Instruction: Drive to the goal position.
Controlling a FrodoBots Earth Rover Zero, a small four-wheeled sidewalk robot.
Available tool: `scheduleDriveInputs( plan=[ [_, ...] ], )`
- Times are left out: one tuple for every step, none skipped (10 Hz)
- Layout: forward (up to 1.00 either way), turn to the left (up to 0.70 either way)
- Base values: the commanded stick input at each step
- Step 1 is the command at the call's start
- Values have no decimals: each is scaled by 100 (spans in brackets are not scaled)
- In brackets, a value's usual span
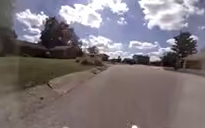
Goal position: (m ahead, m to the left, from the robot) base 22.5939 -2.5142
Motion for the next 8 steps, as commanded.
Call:
scheduleDriveInputs(
  plan=[
    [85,-30],
    [85,-34],
    [85,-34],
    [85,-34],
    [85,-34],
    [85,-34],
    [85,-34],
    [85,-32]
  ],
)
